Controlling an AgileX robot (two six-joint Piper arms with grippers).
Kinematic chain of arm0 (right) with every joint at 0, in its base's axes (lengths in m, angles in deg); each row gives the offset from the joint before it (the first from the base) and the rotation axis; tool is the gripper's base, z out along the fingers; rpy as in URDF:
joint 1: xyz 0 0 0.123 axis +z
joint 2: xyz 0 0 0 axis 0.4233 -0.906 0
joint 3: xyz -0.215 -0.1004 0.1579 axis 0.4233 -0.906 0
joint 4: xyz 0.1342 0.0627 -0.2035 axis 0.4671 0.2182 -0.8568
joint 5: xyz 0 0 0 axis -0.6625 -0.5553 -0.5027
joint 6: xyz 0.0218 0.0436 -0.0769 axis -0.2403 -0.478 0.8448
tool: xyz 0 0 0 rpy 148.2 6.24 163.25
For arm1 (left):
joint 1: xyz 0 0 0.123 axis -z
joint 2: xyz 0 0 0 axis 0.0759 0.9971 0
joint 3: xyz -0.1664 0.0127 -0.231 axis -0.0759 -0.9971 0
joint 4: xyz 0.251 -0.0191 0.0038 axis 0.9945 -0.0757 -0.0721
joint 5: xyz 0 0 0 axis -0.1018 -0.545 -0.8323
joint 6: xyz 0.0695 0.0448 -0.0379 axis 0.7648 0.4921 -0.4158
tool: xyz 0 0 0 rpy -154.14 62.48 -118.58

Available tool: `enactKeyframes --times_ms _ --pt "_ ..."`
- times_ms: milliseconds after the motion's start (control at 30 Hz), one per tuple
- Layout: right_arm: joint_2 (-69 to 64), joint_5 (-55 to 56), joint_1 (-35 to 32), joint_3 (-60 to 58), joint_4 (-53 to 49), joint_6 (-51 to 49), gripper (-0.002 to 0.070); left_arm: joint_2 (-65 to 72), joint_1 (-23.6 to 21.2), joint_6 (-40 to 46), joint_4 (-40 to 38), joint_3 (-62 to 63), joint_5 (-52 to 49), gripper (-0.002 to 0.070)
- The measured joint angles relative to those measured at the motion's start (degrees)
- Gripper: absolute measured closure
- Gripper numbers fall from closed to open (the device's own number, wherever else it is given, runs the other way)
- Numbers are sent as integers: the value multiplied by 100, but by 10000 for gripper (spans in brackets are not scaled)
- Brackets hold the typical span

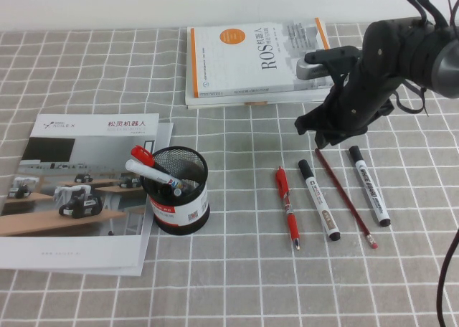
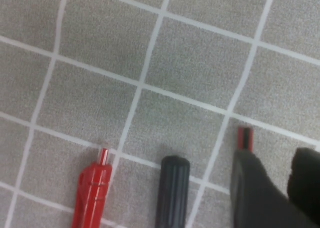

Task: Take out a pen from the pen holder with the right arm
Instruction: 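Take a marker out of the pen holder and lay it on the table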

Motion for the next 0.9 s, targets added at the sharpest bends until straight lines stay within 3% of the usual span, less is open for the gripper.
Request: enactKeyframes --times_ms 400,500,700,900 --pt "202 -59 39 0 -47 0 519 0 0 0 0 0 0 678" --pt "598 -234 130 -11 -138 0 546 0 0 0 0 0 0 678" --pt "2115 86 506 -884 -241 0 668 0 0 0 0 0 0 678" --pt "3849 446 605 -2100 -214 0 685 0 0 0 0 0 0 678"
